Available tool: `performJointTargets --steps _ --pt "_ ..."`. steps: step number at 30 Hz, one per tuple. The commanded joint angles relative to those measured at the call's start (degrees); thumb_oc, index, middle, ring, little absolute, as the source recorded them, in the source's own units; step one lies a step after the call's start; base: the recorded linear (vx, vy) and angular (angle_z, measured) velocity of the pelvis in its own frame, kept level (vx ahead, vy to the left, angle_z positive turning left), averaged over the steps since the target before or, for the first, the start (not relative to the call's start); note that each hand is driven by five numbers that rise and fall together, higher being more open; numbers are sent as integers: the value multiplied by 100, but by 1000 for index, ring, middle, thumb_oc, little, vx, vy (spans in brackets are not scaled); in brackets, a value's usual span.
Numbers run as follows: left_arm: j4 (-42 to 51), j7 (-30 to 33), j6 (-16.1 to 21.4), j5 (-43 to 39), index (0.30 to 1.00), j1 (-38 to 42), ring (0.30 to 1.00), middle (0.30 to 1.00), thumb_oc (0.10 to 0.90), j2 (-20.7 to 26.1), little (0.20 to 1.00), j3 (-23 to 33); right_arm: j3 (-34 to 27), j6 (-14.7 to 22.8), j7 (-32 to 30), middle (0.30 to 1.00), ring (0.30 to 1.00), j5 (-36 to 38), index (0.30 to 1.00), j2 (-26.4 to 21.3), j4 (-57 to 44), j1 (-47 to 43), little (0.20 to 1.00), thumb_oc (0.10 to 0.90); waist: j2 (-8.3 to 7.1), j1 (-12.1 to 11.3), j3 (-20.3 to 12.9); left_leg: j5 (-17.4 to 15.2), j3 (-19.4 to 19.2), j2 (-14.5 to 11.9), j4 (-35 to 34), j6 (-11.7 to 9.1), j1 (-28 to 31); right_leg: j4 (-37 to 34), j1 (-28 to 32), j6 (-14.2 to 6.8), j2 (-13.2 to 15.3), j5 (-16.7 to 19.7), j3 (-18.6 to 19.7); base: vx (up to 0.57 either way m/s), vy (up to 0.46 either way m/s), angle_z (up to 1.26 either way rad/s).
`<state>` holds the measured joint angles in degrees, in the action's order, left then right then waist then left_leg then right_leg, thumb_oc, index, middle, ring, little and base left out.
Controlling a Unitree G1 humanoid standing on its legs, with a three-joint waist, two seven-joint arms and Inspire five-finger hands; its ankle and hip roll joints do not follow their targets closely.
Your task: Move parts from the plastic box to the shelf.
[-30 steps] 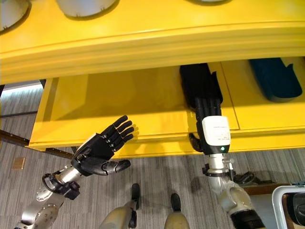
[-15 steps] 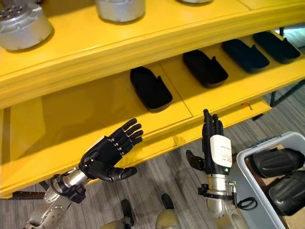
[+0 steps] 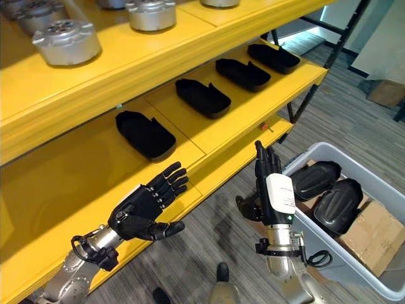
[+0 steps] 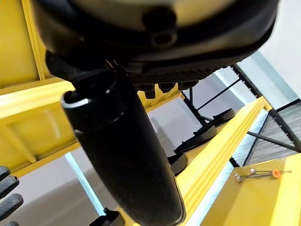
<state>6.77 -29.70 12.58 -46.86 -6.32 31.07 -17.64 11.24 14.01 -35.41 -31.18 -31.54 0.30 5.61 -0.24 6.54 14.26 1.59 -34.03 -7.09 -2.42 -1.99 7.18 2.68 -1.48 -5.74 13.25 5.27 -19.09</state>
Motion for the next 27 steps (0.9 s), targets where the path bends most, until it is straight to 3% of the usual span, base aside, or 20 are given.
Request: performJointTargets --steps 1,4,10,17,20,21,23,25,27 --pt "563 -309 280 -167 1000 184 1000 1000 900 -97 1000 171 -199 -53 -98 1000 1000 245 1000 -231 -499 -505 1000 900 54 151 -300 -714 413 120 244 284 -7 232 196 -476 226 -364 249 -21 -263 -36" --pt "580 -328 255 -190 1000 214 1000 1000 900 -86 1000 72 -299 -175 -120 1000 1000 250 1000 -284 -481 -416 1000 900 54 276 -323 -644 330 93 70 253 108 87 174 -514 87 -363 283 -37 -290 -37" --pt "631 -105 352 -168 1000 267 1000 1000 900 -51 1000 -83 -556 -331 -280 1000 1000 348 1000 -352 -303 -286 1000 900 75 485 -315 -537 237 0 -103 162 215 -13 136 -353 -209 -436 399 -52 -302 -41" --pt "603 70 659 -342 1000 403 1000 1000 900 -102 1000 -111 -680 -255 -476 1000 1000 309 1000 -394 -269 -11 1000 900 66 756 -275 -270 335 -397 -105 -58 55 41 150 98 -768 -743 807 -51 -328 -20" --pt "487 208 796 -344 1000 505 1000 1000 900 -219 1000 -79 -543 -92 -525 1000 1000 305 1000 -454 -52 -193 1000 900 26 669 -261 -56 919 -671 48 -271 -82 -72 205 265 -1053 -769 1243 4 -347 -39" --pt "487 208 796 -344 1000 505 1000 1000 900 -219 1000 -79 -543 -92 -525 1000 1000 305 1000 -454 -52 -193 1000 900 26 669 -261 -56 919 -671 48 -271 -82 -72 205 265 -1053 -769 1243 10 -219 -74" --pt "423 451 930 -175 1000 452 1000 1000 900 -255 1000 32 -449 73 -224 1000 1000 387 1000 -523 -15 -294 1000 900 6 557 -280 80 1452 -651 204 -260 -206 -90 151 383 -1192 -729 1623 48 -143 -95" --pt "431 609 992 -65 1000 323 1000 1000 900 -254 1000 141 -357 301 2 1000 1000 378 1000 -597 -33 -328 1000 900 1 431 -315 2 2076 -437 438 -208 -346 -104 170 434 -1296 -756 1969 177 -79 -147" --pt "457 547 982 -133 1000 122 1000 1000 900 -248 1000 339 -363 445 192 1000 1000 491 1000 -650 -119 -190 1000 900 -18 317 -329 -247 2509 -11 698 1 -502 -80 221 468 -1397 -769 2208 172 -112 -183"
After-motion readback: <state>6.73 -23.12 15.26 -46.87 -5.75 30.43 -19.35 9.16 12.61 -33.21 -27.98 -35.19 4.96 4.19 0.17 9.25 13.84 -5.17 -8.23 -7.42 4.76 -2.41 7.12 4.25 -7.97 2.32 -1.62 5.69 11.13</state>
